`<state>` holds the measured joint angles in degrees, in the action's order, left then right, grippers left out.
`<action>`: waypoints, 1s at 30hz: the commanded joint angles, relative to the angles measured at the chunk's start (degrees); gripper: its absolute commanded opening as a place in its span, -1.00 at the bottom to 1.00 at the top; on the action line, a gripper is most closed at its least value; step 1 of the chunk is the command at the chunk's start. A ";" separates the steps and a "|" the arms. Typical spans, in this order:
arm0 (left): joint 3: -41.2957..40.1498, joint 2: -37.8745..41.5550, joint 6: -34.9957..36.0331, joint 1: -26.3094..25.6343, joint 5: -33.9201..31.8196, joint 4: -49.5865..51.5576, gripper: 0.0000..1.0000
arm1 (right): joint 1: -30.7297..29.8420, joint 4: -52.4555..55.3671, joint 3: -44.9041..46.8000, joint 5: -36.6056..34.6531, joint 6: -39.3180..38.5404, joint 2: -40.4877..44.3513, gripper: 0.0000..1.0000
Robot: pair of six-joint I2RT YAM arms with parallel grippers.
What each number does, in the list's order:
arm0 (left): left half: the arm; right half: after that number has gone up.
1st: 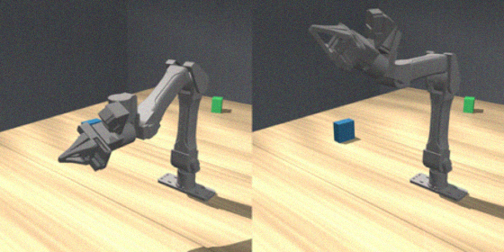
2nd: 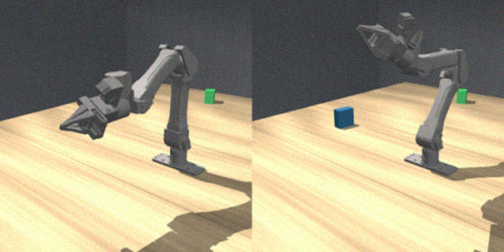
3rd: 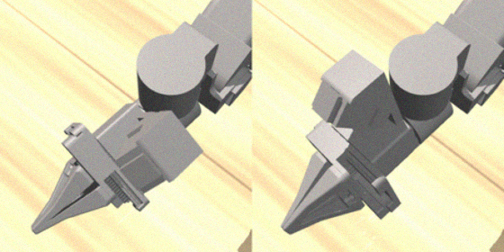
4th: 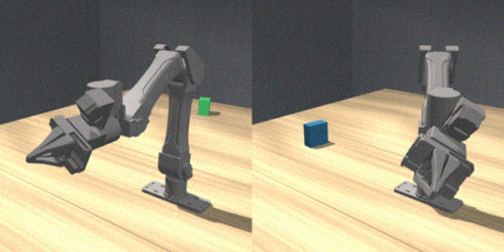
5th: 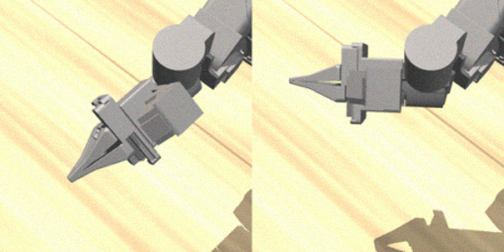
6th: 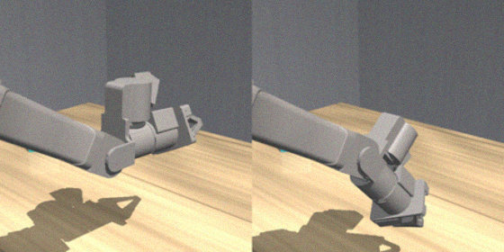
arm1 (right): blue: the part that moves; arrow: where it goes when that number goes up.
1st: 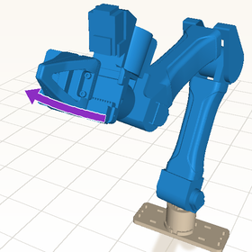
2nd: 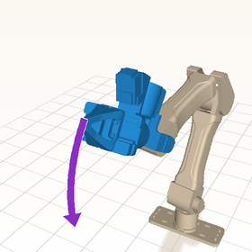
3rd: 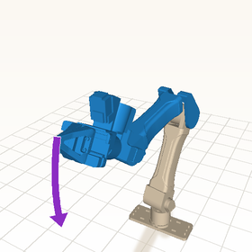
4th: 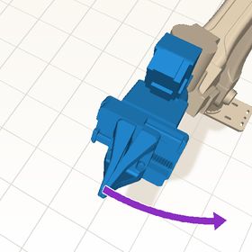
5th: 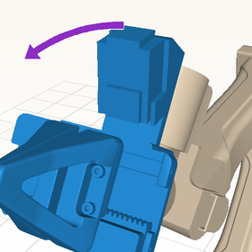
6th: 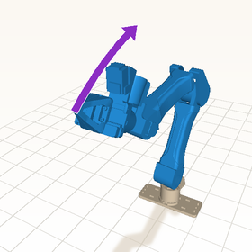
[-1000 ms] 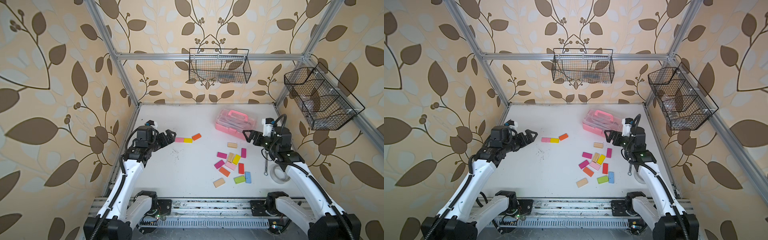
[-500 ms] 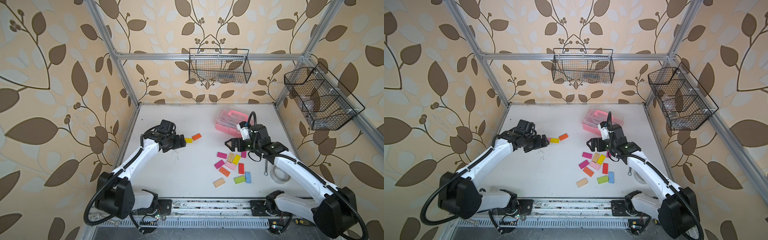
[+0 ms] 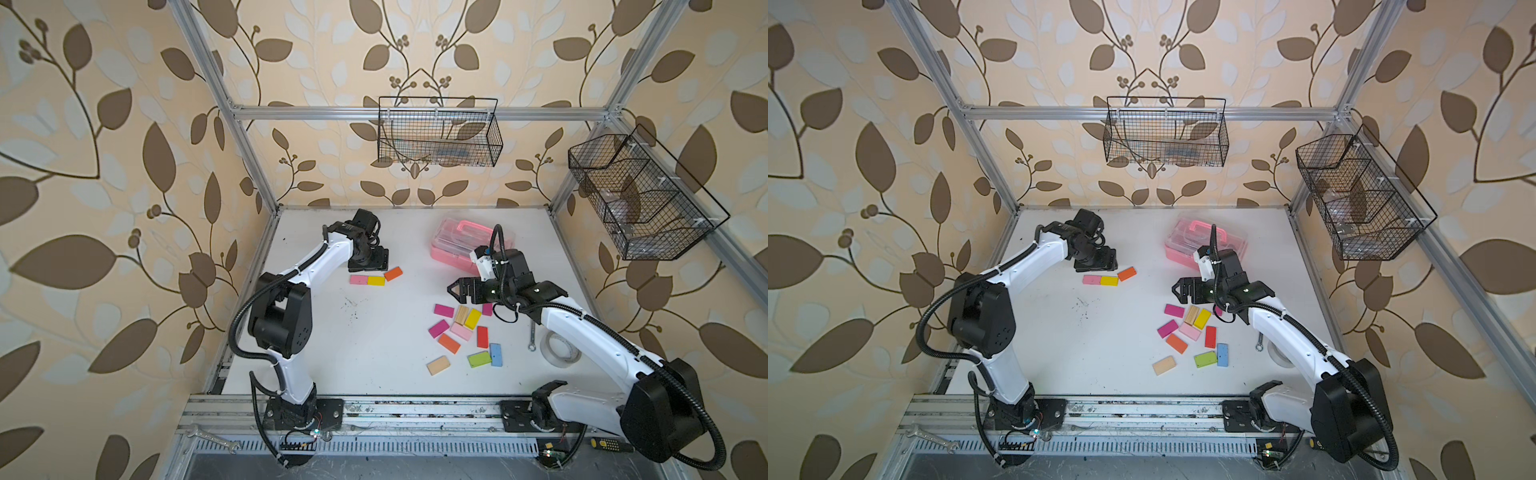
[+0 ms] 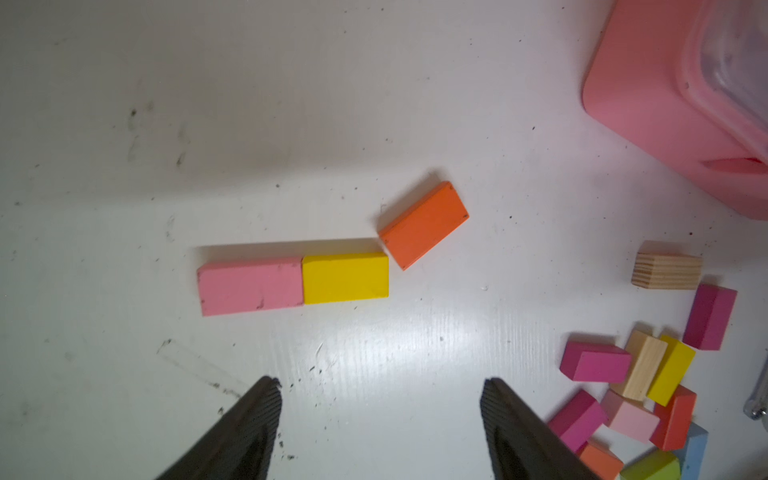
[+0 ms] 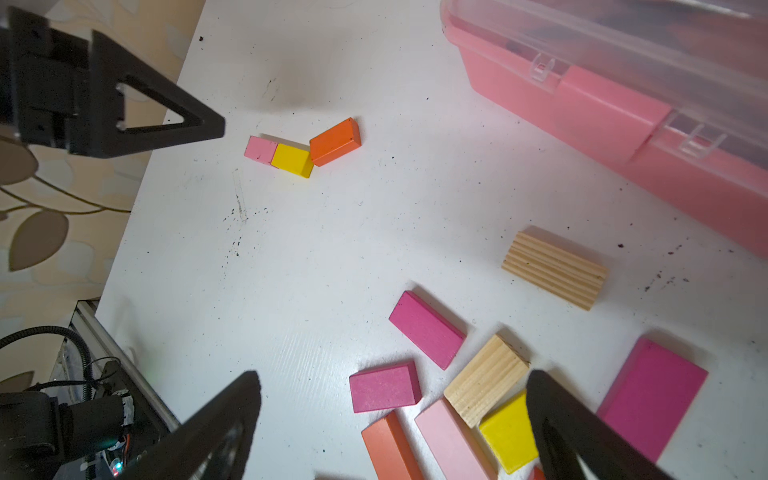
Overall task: Assemble the number 7 with building blocks
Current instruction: Pick up the building block from the center of the board.
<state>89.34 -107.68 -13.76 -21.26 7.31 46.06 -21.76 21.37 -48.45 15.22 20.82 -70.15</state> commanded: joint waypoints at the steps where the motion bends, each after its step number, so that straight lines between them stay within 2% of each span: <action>1: 5.29 -4.79 3.63 -1.36 -0.77 4.91 0.53 | -0.06 0.52 -0.08 -0.72 0.45 0.52 1.00; 7: 13.18 -12.71 6.55 -3.55 -2.93 7.52 0.51 | 2.70 1.05 1.73 0.31 0.41 2.54 1.00; 16: 20.00 -20.63 9.75 -4.41 -6.30 10.40 0.49 | 5.94 0.35 4.05 2.60 0.45 2.87 1.00; 27: 22.93 -24.60 10.77 -4.54 -5.81 10.48 0.49 | 7.79 -0.05 5.03 3.84 -0.38 2.39 1.00; 30: 24.62 -26.03 10.86 -4.89 -5.63 11.65 0.43 | 8.03 -0.17 5.33 3.94 -0.52 2.42 1.00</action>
<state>111.35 -132.90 -4.19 -25.28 1.43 55.13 -14.06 21.19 -44.34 18.04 21.17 -67.88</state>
